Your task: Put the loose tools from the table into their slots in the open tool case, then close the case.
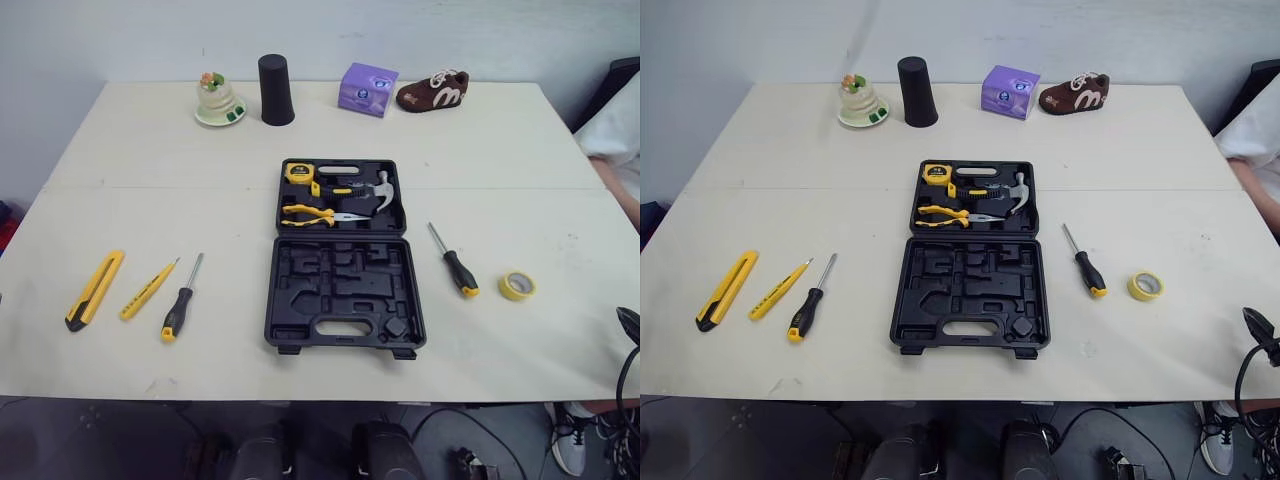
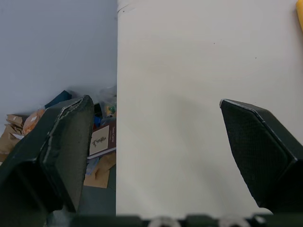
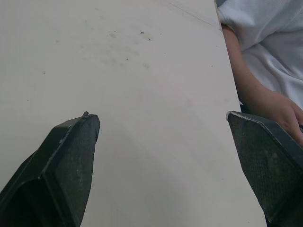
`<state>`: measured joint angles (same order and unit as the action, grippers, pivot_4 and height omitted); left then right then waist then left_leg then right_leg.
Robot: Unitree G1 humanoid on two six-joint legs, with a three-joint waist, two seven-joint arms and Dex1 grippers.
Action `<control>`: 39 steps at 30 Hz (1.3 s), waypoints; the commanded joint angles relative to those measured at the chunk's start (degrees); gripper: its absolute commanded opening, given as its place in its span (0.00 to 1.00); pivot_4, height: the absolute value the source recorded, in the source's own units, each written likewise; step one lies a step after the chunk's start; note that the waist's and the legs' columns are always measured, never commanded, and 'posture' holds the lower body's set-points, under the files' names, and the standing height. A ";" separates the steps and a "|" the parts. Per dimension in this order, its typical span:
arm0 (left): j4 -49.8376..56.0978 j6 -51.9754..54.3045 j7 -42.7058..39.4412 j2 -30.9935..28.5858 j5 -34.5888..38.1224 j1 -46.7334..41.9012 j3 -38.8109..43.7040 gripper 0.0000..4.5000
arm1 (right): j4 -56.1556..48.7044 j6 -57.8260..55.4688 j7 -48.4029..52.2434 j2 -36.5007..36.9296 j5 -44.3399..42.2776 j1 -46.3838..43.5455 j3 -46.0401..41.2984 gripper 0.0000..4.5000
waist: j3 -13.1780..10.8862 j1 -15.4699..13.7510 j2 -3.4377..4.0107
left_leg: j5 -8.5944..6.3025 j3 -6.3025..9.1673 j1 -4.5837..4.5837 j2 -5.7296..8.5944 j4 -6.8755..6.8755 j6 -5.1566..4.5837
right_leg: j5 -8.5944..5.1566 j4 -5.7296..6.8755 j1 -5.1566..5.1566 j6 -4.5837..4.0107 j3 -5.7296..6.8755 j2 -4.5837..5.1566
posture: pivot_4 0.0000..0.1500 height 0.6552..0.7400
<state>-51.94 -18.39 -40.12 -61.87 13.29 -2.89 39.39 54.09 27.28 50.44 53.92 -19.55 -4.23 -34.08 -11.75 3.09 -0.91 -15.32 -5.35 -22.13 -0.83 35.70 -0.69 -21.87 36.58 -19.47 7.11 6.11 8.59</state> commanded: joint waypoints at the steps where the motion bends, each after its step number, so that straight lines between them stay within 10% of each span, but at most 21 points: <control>1: 2.35 0.02 -1.22 -0.80 2.57 -0.45 1.21 0.99 | -2.00 -0.15 -0.07 0.20 -0.68 -0.34 -0.35 1.00 | 0.00 0.00 0.00 | 0.00 0.00 0.00 0.00 0.00 0.00 | 0.00 0.00 0.00 0.00 0.00 0.00 | 1.00 1.00; 16: 24.07 13.16 -5.58 3.55 8.84 -1.90 -1.19 0.99 | -27.45 -16.78 7.42 -4.06 -6.77 -1.59 5.06 1.00 | 0.01 -0.07 -0.02 | -0.05 0.01 -0.07 -0.06 0.36 -0.05 | 0.00 0.32 0.00 0.00 -0.05 -0.02 | 1.00 1.00; 23: 42.47 25.73 -9.15 5.46 10.10 -9.02 -15.24 0.99 | -40.54 -22.59 7.63 -6.07 -5.26 -4.35 12.94 1.00 | 0.01 -1.54 -0.02 | -0.05 0.01 -0.12 -0.04 0.44 -0.04 | 0.00 0.37 -0.02 -0.01 -0.08 -0.05 | 1.00 1.00; 27: 47.30 29.77 -10.39 6.74 8.51 -13.75 -22.47 0.71 | -45.01 -26.00 8.33 -7.52 -5.98 -5.18 16.12 1.00 | 0.02 -1.85 -0.03 | -0.05 0.05 -0.21 -0.02 0.53 -0.05 | 0.02 0.44 -0.02 0.00 -0.07 -0.16 | 1.00 1.00; 34: 44.85 35.80 -6.61 16.43 2.29 -26.20 -35.63 0.00 | -43.26 -25.38 5.26 -8.30 3.21 -12.18 23.92 0.37 | 0.02 -1.53 -0.03 | -0.03 0.04 -0.27 0.03 0.81 -0.11 | 0.04 0.54 -0.01 0.05 -0.07 -0.35 | 1.00 1.00; 37: 41.39 35.91 -6.85 19.39 0.25 -28.76 -38.60 0.00 | -42.10 -24.67 4.10 -8.71 5.42 -15.76 25.74 0.01 | 0.02 -1.45 -0.03 | -0.02 0.02 -0.30 0.01 0.79 -0.10 | 0.04 0.58 -0.07 0.05 -0.09 -0.40 | 1.00 1.00; 39: 38.55 34.97 -7.26 20.95 -0.55 -30.07 -39.58 0.00 | -41.48 -24.76 4.20 -8.99 6.44 -17.89 27.11 0.01 | 0.02 -1.44 -0.04 | -0.02 0.03 -0.33 -0.03 0.77 -0.10 | 0.04 0.55 -0.10 0.05 -0.08 -0.47 | 1.00 1.00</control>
<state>-12.56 17.68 -47.17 -40.80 13.46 -31.89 -0.52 13.20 1.59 54.95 44.74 -13.70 -20.97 -6.83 -11.73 1.64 -0.94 -15.34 -5.31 -22.49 -0.87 36.48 -0.79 -21.83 37.12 -19.57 7.16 6.04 8.10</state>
